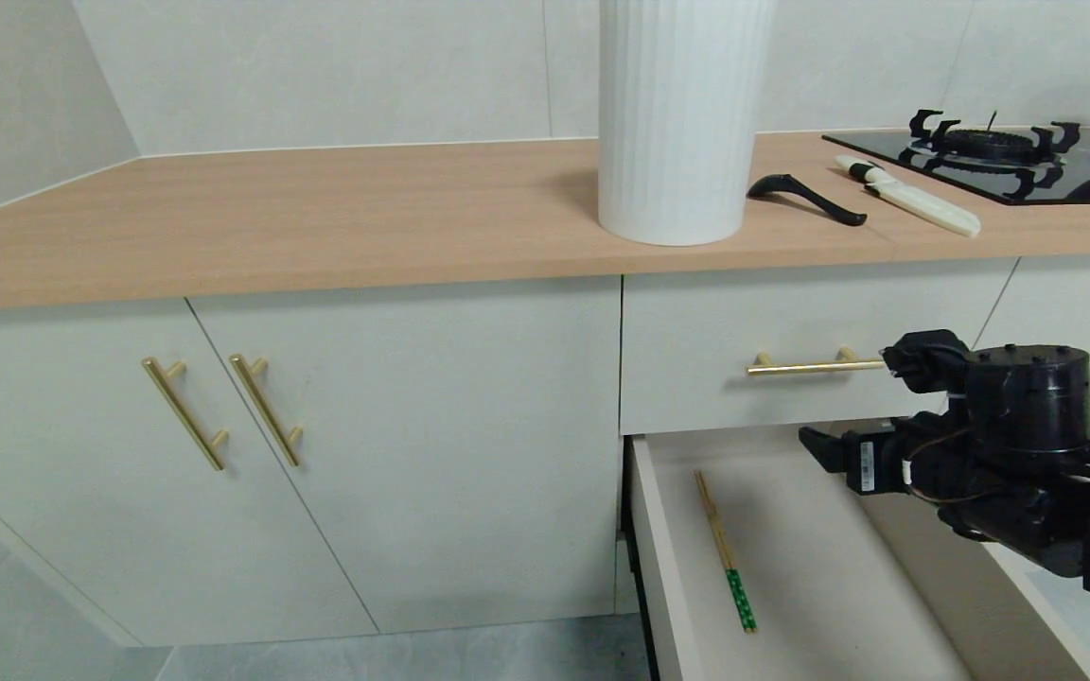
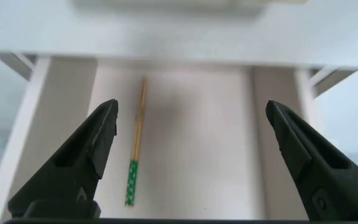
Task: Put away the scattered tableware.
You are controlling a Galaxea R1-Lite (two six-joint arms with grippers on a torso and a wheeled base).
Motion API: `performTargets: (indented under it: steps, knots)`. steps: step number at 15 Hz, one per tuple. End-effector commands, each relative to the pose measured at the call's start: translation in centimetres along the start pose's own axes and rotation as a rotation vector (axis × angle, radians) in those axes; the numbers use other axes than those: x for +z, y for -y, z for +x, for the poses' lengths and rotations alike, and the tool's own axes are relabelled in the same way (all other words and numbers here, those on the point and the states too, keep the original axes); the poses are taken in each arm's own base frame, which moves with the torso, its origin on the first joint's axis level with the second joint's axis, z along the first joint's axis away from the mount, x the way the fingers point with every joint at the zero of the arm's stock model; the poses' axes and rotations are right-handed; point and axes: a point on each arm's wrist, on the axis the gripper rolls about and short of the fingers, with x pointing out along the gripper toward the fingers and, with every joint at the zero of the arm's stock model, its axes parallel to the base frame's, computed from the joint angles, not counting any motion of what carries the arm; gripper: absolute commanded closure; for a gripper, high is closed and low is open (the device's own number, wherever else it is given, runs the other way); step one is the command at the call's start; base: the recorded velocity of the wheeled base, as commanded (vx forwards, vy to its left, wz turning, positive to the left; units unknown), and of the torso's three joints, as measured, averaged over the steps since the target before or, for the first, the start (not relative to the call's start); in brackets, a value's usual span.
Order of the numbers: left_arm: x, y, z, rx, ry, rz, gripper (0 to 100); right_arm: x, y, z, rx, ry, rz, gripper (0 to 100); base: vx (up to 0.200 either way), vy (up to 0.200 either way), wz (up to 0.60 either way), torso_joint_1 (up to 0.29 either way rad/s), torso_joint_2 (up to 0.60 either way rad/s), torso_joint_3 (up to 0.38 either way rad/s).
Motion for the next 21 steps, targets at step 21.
performTargets:
  steps: [21]
  knots:
    - [0.00, 0.00, 0.00, 0.000, 0.000, 0.000, 0, 0.88, 0.46, -1.58, 0.004, 0.050, -0.017, 0, 0.000, 0.000, 0.00, 0.097, -0.29, -0.187]
